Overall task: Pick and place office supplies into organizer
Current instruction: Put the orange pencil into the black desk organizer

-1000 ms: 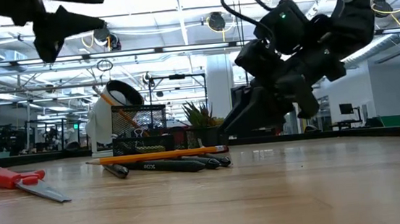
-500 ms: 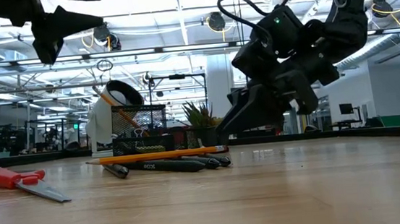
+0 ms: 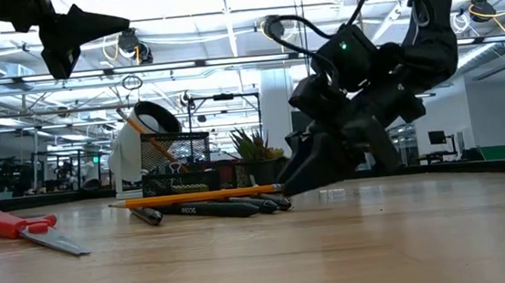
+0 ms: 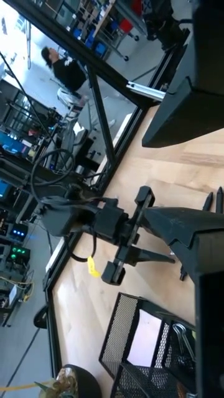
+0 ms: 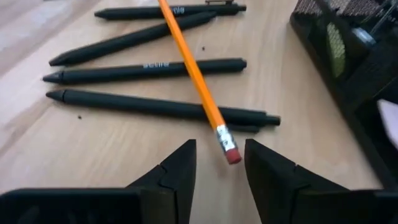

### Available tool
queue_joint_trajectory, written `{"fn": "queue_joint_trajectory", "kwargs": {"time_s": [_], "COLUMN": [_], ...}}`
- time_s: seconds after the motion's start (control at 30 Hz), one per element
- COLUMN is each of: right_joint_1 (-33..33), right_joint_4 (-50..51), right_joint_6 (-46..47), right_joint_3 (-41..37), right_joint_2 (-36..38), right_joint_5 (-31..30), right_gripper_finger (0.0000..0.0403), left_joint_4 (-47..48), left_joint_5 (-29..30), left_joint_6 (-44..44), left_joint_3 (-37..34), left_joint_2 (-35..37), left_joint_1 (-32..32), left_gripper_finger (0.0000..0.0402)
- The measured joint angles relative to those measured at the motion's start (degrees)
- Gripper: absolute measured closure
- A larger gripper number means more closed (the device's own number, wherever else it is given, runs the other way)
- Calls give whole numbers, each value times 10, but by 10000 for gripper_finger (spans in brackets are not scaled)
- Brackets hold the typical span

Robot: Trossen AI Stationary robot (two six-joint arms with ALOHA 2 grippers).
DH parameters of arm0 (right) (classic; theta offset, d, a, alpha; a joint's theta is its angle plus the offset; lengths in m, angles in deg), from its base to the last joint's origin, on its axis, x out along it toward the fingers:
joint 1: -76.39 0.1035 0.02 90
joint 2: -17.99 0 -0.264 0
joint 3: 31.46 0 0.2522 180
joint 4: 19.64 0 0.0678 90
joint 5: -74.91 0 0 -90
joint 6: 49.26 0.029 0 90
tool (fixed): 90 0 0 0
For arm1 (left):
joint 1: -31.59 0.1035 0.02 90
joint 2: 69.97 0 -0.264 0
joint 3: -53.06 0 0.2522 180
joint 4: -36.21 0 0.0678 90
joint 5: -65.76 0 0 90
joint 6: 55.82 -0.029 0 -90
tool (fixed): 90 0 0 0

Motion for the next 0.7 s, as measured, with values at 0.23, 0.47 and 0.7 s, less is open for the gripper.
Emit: {"fn": "queue_joint_trajectory", "kwargs": {"time_s": [0.23,0.47,0.7], "right_joint_1": [-1,-1,-2], "right_joint_4": [-25,-26,-26], "right_joint_6": [0,1,5], "right_joint_3": [0,0,0], "right_joint_2": [-7,-7,-7], "right_joint_5": [1,1,-3], "right_gripper_finger": [277,277,280], "left_joint_4": [0,0,0], "left_joint_5": [0,0,0], "left_joint_6": [0,0,0], "left_joint_3": [0,0,0], "left_joint_2": [0,0,0], "left_joint_1": [0,0,0], "left_gripper_finger": [231,231,231]}}
